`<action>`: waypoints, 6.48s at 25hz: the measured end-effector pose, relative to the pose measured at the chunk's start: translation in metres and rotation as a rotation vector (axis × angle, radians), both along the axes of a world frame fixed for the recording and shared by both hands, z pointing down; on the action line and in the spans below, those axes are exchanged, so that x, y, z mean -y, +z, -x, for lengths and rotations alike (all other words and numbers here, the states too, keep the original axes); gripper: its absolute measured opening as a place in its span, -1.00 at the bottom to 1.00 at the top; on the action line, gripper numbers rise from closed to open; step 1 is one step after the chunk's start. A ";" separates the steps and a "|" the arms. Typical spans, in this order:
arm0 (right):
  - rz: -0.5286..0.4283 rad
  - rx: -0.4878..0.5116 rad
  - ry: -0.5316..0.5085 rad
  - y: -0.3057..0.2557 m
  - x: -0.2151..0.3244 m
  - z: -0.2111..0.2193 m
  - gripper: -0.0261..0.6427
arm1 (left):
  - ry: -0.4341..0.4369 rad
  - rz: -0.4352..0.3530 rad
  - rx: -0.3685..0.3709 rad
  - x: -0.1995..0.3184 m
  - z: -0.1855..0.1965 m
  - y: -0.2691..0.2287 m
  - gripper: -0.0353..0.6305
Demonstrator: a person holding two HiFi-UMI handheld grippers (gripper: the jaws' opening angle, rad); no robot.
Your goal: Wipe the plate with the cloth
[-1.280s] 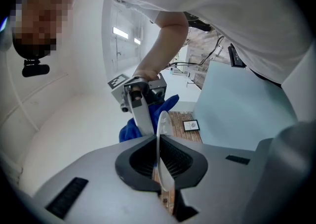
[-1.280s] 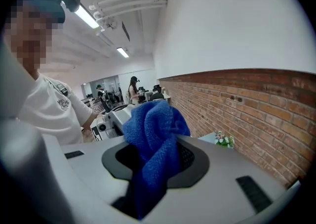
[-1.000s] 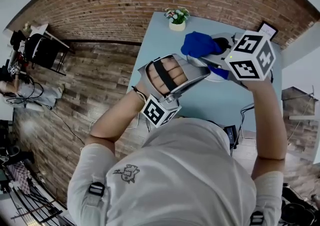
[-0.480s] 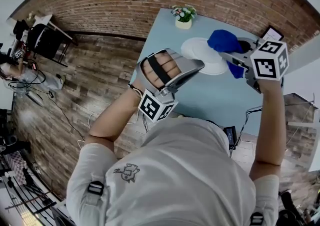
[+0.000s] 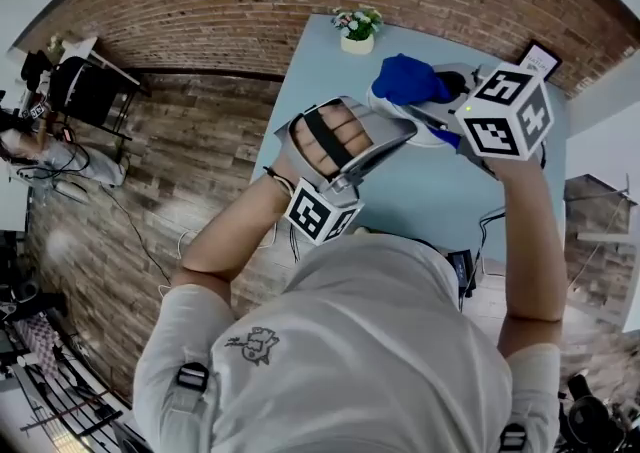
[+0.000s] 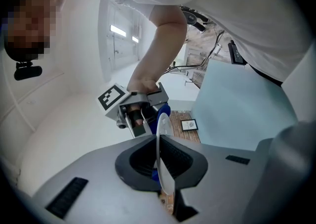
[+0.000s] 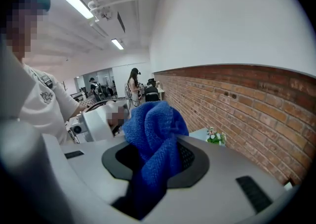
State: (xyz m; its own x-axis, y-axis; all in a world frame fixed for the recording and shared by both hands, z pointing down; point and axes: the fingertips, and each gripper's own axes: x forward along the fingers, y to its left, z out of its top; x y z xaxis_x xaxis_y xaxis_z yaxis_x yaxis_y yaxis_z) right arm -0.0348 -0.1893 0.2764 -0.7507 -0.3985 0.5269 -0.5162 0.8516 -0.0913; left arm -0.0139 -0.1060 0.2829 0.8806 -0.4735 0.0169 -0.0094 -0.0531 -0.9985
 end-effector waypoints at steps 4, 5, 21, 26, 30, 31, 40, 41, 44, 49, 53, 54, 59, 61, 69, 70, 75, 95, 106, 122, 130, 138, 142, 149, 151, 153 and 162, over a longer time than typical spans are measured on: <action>0.015 -0.044 0.050 0.018 0.024 -0.018 -0.55 | -0.009 0.028 0.001 0.004 -0.009 0.005 -0.84; 0.020 -0.061 0.072 0.026 0.031 -0.028 -0.55 | -0.020 0.039 0.004 0.008 -0.009 0.009 -0.84; 0.297 0.032 0.223 0.174 0.026 -0.118 -0.55 | -0.235 0.558 0.092 0.104 -0.023 0.153 -0.84; 0.349 0.084 0.305 0.232 0.013 -0.154 -0.55 | -0.256 0.748 0.143 0.102 -0.051 0.224 -0.84; 0.364 0.102 0.367 0.266 0.021 -0.167 -0.55 | -0.295 0.955 0.131 0.116 -0.054 0.268 -0.84; 0.366 0.100 0.380 0.276 0.022 -0.170 -0.55 | -0.308 1.016 0.119 0.118 -0.055 0.278 -0.84; 0.491 0.121 0.432 0.365 0.001 -0.184 -0.55 | -0.468 1.521 -0.079 0.126 -0.050 0.358 -0.84; 0.500 0.124 0.430 0.370 0.002 -0.186 -0.55 | -0.487 1.581 -0.109 0.130 -0.052 0.365 -0.84; 0.534 0.128 0.418 0.387 0.003 -0.185 -0.55 | -0.533 1.746 -0.181 0.128 -0.058 0.385 -0.84; 0.544 0.121 0.398 0.413 0.003 -0.182 -0.55 | -0.590 1.954 -0.329 0.126 -0.068 0.419 -0.83; 0.465 0.035 0.363 0.430 0.009 -0.176 -0.55 | -0.622 2.099 -0.430 0.131 -0.066 0.442 -0.84; 0.462 0.032 0.350 0.437 0.008 -0.172 -0.55 | -0.628 2.118 -0.453 0.133 -0.064 0.449 -0.84; 0.515 0.043 0.320 0.463 -0.006 -0.157 -0.55 | -0.662 2.140 -0.519 0.141 -0.057 0.470 -0.83; 0.529 0.039 0.312 0.466 -0.005 -0.153 -0.55 | -0.672 2.138 -0.522 0.146 -0.054 0.472 -0.83; 0.559 0.040 0.295 0.482 -0.003 -0.150 -0.55 | -0.721 2.088 -0.438 0.156 -0.058 0.495 -0.74; 0.557 0.041 0.296 0.482 -0.001 -0.151 -0.55 | -0.728 2.077 -0.429 0.159 -0.059 0.496 -0.73; 0.573 0.039 0.300 0.482 -0.007 -0.148 -0.55 | -0.772 2.046 -0.433 0.164 -0.057 0.500 -0.67; 0.495 0.030 0.358 0.459 -0.001 -0.149 -0.55 | -0.755 1.901 -0.435 0.171 -0.044 0.468 -0.52; 0.231 0.070 0.526 0.362 -0.038 -0.145 -0.55 | -0.359 1.707 -0.559 0.113 -0.025 0.312 -0.88; -0.222 0.202 0.465 0.180 -0.114 -0.114 -0.55 | -0.115 1.521 -0.754 0.009 0.000 0.137 -0.88; -0.301 0.248 0.316 0.142 -0.177 -0.146 -0.55 | -0.201 1.270 -0.827 -0.081 -0.028 0.093 -0.88; -0.335 0.299 0.243 0.119 -0.273 -0.173 -0.55 | -0.252 1.242 -0.887 -0.175 -0.065 0.087 -0.88; -0.363 0.317 0.210 0.104 -0.323 -0.176 -0.55 | -0.258 1.269 -0.910 -0.223 -0.072 0.083 -0.88; -0.416 0.330 0.193 0.083 -0.385 -0.156 -0.55 | -0.195 1.267 -0.927 -0.281 -0.064 0.051 -0.88; -0.414 0.326 0.203 0.086 -0.395 -0.144 -0.55 | -0.189 1.284 -0.924 -0.290 -0.055 0.057 -0.88; -0.408 0.323 0.214 0.091 -0.401 -0.131 -0.55 | -0.190 1.320 -0.926 -0.293 -0.044 0.066 -0.88; -0.392 0.344 0.302 0.110 -0.436 -0.067 -0.55 | -0.146 1.321 -0.860 -0.329 0.017 0.077 -0.88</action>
State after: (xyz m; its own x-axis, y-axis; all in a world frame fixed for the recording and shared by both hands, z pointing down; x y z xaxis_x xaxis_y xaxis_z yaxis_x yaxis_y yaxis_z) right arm 0.0320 0.2467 0.3861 -0.6753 -0.7362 0.0445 -0.7371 0.6758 -0.0054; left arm -0.0307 0.2235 0.3595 0.7941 -0.6077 0.0090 -0.6072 -0.7926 0.0552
